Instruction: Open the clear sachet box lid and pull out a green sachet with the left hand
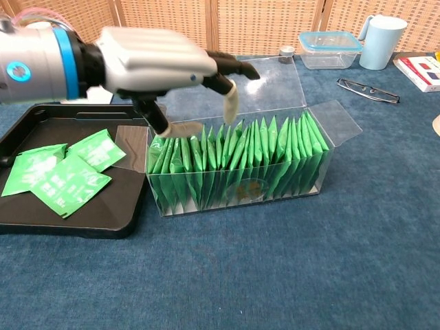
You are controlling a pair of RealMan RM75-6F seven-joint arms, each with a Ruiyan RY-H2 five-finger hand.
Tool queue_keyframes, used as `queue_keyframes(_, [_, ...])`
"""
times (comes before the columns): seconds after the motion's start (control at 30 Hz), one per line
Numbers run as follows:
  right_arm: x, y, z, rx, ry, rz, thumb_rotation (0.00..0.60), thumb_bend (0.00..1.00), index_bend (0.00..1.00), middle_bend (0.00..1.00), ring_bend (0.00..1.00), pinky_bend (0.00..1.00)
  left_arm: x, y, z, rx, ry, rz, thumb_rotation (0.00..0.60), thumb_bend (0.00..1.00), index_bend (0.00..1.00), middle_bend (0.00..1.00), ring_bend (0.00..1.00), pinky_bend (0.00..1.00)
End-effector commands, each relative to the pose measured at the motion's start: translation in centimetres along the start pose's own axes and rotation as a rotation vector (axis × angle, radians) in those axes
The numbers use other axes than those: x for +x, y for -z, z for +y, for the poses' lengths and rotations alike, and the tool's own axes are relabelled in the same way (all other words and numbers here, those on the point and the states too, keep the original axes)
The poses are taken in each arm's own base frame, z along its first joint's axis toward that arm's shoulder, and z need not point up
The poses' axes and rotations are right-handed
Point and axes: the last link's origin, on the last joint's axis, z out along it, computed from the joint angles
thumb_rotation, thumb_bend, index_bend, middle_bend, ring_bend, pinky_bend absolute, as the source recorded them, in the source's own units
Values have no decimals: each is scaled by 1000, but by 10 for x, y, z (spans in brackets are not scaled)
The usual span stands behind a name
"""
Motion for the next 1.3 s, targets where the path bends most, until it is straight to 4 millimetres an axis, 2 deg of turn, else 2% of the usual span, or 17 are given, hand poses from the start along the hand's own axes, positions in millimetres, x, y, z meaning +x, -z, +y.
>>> queue_keyframes(0.03, [0,1,1,-3,0,-1,247,583,0,83,109,166,-4,-4,5,-13,-4,-12,600,454,322,26,0,217])
queue_keyframes(0.53, [1,3,3,-11,-2,2,247,583,0,83,109,166,-14,-14,16,-32,-17,-32,600,453,322,26,0,217])
queue_keyframes(0.93, [1,3,4,-12,-5,3,247,583,0,83,109,166,-18,-19,15,-19,-34,-51,600,452,322,26,0,216])
queue_keyframes(1.3, [2,5,5,-16,-5,8,246,583,0,83,109,166,-16,-27,17,-7,-32,-39,600,451,474,48,0,216])
